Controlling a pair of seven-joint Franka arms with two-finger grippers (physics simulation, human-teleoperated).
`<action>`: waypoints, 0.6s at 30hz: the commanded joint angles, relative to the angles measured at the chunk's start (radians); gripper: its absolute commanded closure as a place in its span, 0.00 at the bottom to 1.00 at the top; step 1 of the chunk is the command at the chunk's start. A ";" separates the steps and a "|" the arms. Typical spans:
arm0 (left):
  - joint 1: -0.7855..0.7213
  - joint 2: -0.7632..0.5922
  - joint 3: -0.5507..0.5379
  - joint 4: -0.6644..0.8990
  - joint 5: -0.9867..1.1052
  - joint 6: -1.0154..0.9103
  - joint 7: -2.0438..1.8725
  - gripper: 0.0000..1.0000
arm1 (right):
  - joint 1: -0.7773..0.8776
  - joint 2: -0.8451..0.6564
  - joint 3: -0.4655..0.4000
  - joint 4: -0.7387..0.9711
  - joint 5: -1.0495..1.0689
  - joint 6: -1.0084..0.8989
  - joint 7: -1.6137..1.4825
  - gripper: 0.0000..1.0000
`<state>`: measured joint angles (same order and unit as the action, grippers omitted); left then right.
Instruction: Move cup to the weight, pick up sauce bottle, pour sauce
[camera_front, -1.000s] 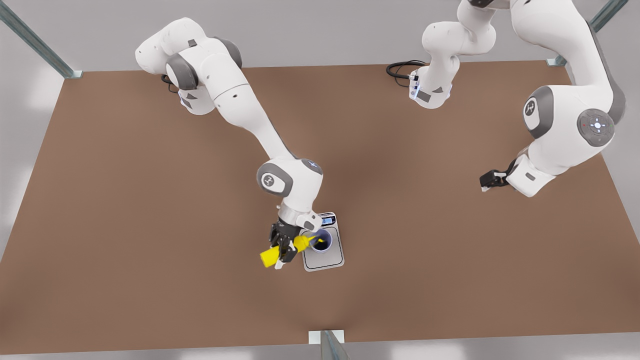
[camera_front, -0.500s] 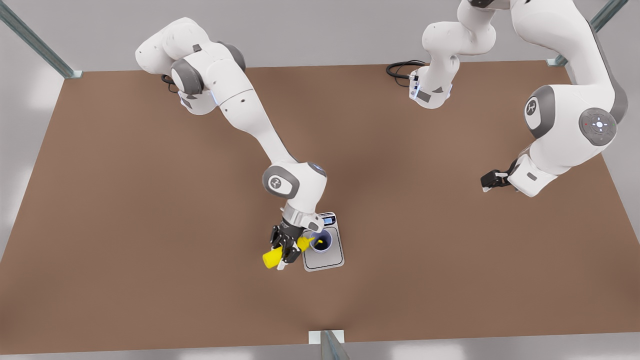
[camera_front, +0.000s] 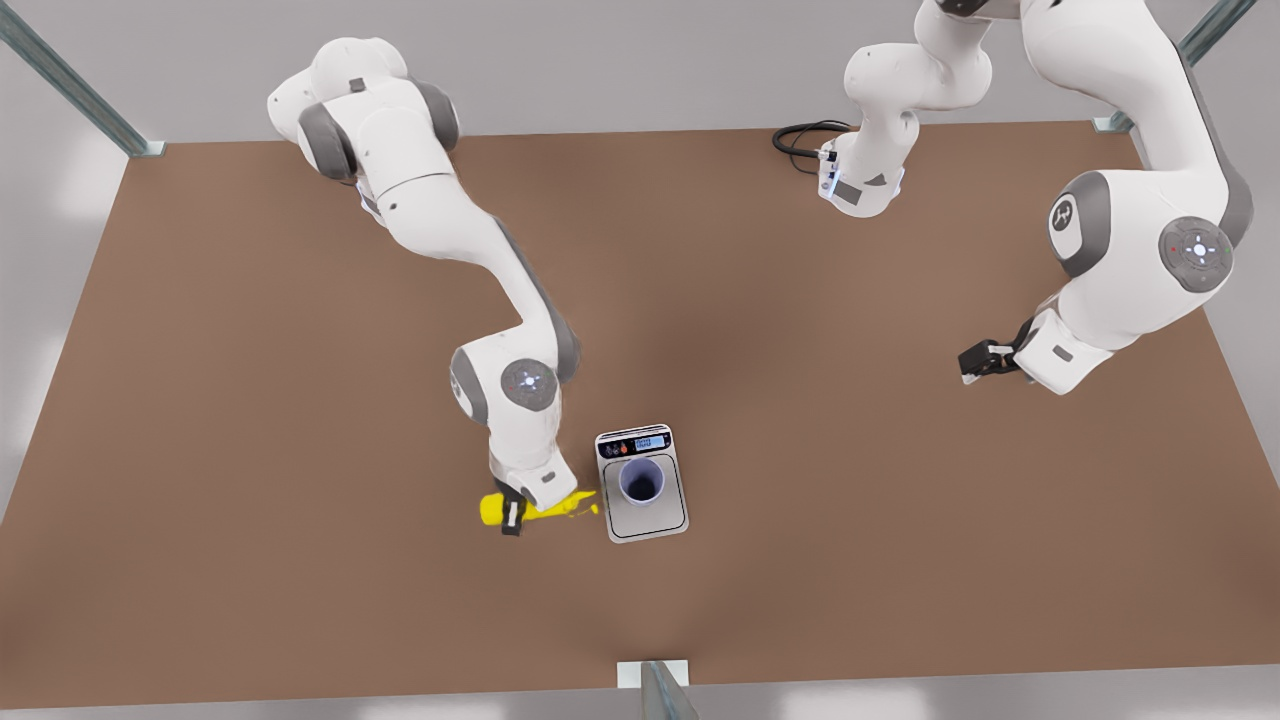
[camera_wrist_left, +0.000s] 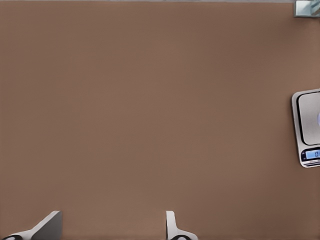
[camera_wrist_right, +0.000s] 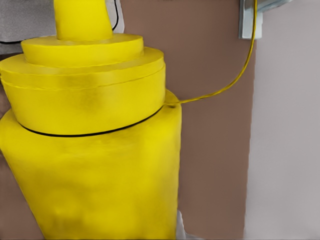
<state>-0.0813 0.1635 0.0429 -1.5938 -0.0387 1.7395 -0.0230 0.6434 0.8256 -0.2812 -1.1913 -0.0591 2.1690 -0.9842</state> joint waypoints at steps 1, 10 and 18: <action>0.000 0.002 0.000 0.002 -0.003 0.000 0.000 0.00 | -0.024 -0.003 0.016 -0.002 0.053 0.000 -0.028 0.41; -0.006 0.007 0.000 0.003 -0.004 0.000 -0.015 0.00 | -0.895 -0.028 0.718 -0.165 0.372 -0.166 -0.539 0.41; -0.006 0.007 0.000 0.002 -0.004 0.002 -0.015 0.00 | -1.105 0.021 0.703 -0.361 0.832 -0.186 -1.242 0.41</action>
<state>-0.0872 0.1703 0.0429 -1.5919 -0.0430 1.7411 -0.0383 -0.4674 0.8540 0.4188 -1.5734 0.7751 1.9834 -2.2296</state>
